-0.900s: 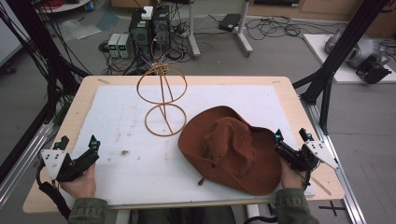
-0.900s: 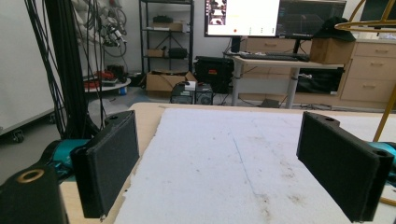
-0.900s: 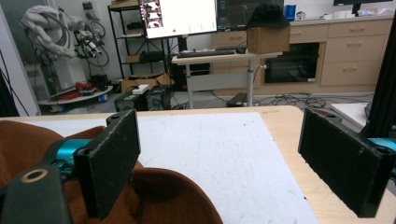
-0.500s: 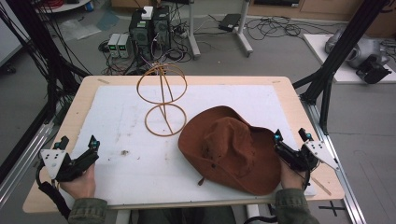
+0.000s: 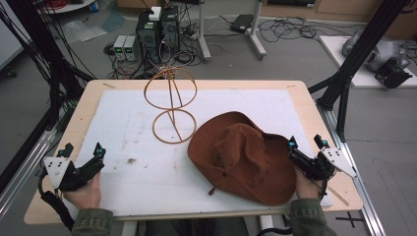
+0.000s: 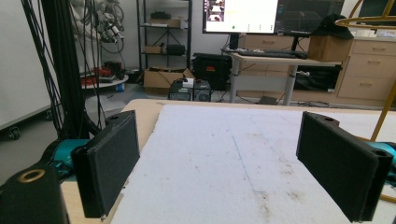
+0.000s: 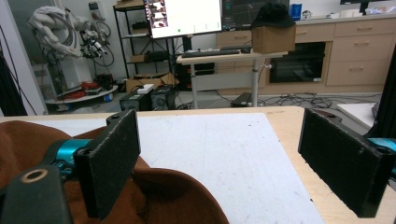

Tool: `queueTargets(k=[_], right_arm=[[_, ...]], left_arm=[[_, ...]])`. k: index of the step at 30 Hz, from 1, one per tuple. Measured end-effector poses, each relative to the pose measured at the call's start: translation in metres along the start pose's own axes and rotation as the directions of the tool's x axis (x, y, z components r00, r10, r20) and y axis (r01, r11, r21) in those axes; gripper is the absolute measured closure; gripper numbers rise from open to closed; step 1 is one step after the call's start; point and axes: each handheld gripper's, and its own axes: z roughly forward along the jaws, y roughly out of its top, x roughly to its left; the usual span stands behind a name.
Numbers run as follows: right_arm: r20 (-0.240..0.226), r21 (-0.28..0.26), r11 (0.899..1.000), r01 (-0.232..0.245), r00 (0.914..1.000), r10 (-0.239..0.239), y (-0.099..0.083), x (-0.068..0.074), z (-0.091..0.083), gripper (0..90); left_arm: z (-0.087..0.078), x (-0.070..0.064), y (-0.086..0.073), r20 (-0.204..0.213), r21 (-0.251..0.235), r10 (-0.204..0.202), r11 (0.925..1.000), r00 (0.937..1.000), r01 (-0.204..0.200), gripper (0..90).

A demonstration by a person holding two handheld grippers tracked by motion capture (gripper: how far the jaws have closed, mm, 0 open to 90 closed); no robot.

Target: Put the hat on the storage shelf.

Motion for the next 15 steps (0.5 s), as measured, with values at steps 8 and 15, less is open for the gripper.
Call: queueTargets(k=[8, 15], right_arm=[[-0.041, -0.002, 1.000, 0.024, 0.9989, -0.024, 0.006, 0.007, 0.000, 12.2], [-0.104, -0.006, 0.998, 0.060, 0.9928, -0.060, 0.010, 0.014, 0.001, 12.3]], left_arm=[[0.000, 0.000, 0.000, 0.004, -0.003, -0.002, 1.0000, 1.0000, 0.002, 13.7], [0.001, 0.002, -0.001, 0.007, -0.001, -0.011, 0.9999, 0.9999, 0.011, 13.8]])
